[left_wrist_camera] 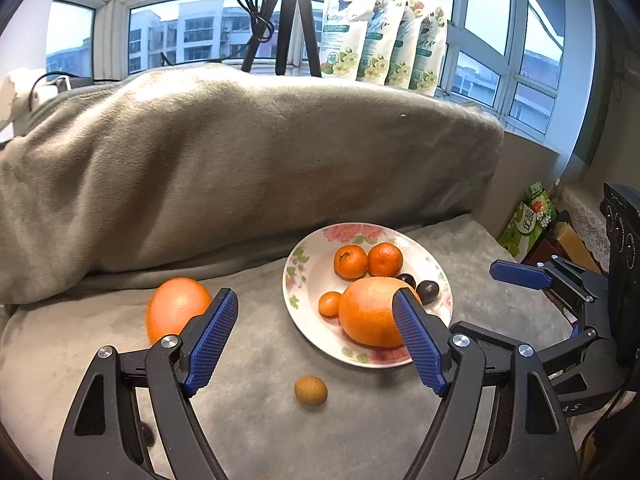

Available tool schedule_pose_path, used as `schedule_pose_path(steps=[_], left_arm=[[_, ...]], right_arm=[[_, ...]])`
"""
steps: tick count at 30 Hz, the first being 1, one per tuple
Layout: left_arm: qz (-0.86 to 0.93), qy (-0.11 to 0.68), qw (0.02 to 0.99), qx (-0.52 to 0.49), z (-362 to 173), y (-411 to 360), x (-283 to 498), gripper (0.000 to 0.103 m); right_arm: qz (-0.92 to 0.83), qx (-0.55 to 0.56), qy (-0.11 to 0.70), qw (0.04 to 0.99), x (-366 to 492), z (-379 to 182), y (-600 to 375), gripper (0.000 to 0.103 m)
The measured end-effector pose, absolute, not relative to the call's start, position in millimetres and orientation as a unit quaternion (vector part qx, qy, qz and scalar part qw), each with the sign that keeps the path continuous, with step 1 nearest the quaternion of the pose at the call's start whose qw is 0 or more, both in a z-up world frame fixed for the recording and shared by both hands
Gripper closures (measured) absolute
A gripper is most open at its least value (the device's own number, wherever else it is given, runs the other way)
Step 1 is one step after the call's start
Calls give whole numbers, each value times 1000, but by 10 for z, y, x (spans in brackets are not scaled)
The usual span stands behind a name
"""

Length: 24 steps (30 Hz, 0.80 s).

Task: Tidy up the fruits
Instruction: 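Move the right gripper toward a brown round fruit while the left gripper approaches a dark plum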

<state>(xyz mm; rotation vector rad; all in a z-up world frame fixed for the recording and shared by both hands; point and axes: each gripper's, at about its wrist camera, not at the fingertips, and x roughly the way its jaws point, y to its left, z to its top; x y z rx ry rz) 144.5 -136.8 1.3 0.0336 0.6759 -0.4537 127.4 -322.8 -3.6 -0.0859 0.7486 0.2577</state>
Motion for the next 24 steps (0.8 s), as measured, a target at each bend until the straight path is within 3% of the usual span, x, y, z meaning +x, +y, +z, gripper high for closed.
schedule_pose_path(steps=[24], left_arm=[[-149, 329, 933, 5, -177, -430, 1103, 23]], right_arm=[[191, -35, 378, 905, 1125, -177, -2574, 14]])
